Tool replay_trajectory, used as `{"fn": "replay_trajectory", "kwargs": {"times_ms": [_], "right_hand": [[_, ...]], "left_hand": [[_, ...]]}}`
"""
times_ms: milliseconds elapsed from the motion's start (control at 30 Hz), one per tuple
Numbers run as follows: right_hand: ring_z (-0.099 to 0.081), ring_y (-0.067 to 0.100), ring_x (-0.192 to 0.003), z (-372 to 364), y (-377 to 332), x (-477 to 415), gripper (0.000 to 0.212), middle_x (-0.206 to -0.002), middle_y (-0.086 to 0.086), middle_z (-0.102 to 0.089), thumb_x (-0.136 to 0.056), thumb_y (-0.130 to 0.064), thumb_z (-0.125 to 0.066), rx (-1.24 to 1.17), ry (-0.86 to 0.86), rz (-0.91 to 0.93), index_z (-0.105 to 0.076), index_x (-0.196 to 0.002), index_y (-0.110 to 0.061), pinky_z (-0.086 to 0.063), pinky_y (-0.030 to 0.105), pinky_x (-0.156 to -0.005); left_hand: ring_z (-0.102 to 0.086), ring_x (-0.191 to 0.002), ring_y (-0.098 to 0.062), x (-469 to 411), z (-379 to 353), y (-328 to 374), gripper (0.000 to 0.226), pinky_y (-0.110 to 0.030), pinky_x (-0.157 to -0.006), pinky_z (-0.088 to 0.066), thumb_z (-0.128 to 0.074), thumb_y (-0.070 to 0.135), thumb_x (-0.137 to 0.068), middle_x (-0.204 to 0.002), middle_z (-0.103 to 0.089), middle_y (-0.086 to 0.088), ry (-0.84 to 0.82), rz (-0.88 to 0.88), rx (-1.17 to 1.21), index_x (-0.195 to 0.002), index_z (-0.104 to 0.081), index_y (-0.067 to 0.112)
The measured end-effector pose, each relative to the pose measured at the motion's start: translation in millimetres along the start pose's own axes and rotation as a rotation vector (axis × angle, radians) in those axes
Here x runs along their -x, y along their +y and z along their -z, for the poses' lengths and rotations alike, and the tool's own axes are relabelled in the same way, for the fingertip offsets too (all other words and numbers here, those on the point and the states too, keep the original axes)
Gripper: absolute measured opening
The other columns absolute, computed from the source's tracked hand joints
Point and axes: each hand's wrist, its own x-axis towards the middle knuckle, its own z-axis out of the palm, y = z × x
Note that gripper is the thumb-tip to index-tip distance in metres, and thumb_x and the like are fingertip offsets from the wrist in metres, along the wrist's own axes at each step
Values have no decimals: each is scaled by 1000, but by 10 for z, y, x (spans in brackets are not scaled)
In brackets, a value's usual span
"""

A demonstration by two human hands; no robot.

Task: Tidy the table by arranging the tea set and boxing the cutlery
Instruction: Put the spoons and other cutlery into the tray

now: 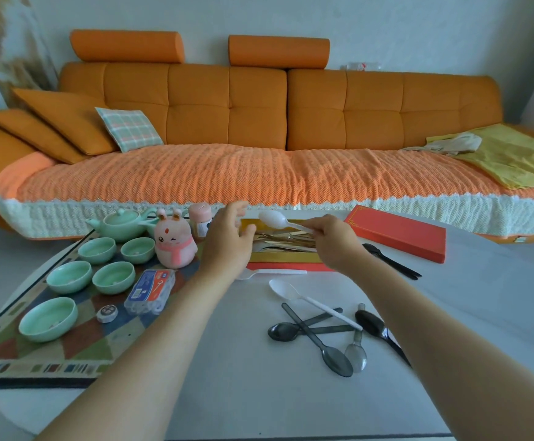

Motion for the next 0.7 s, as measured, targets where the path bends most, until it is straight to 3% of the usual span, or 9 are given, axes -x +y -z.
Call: {"fn": "replay_trajectory", "kwargs": {"times_ms": [67,167,300,433,600,700], "right_hand": [[-51,18,-58,-29,43,-44,49,-85,2,-60,-98,-1,-29,52,-33,-35,-66,-121,-23,-40,29,-50],[-50,18,-56,-93,42,-111,48,-83,3,-63,-97,-1,-33,88,-22,-51,-66,-122,-25,-43,31,-50],[-57,21,-61,-160,45,-178,43,-85,3,-66,-98,-4,-38,134,27,-86,-69,-117,-28,-56,39,-61],[-64,23,-71,-180,49,-200,50,-93,2,-67,-92,2,-36,143,33,-84,-70,-115,-26,-59,40,-63],[-53,10,-55,-180,49,-136,47,-99,-10,-62,-94,-3,-37,180,-27,33,-70,-115,-29,-40,25,-46],[-53,7,-59,-156,39,-64,45,-86,-7,-67,-95,-8,-37,221,-115,135,-70,-115,-30,-40,26,-51]], "left_hand": [[-51,-121,-19,-20,-22,-95,36,-34,-101,-41,-59,15,-93,-131,-55,1,-106,-182,-195,-129,-58,20],[-41,-133,-17,1,-38,-129,39,-39,-108,-36,-52,28,-98,-144,-46,8,-291,-287,-389,-137,-53,25],[-30,-141,-17,22,-81,-121,50,-37,-110,-27,-40,38,-102,-158,-27,8,-409,-268,-551,-150,-35,25],[-36,-136,-17,16,-84,-146,52,-36,-103,-31,-36,42,-102,-152,-33,8,-401,-264,-583,-150,-34,23],[-30,-140,-14,53,-46,-105,53,-39,-109,-26,-34,47,-102,-154,-34,8,-516,-224,-613,-150,-33,26],[-28,-143,-14,51,-40,-98,53,-39,-112,-24,-34,48,-102,-156,-32,8,-535,-220,-619,-151,-31,28]]}}
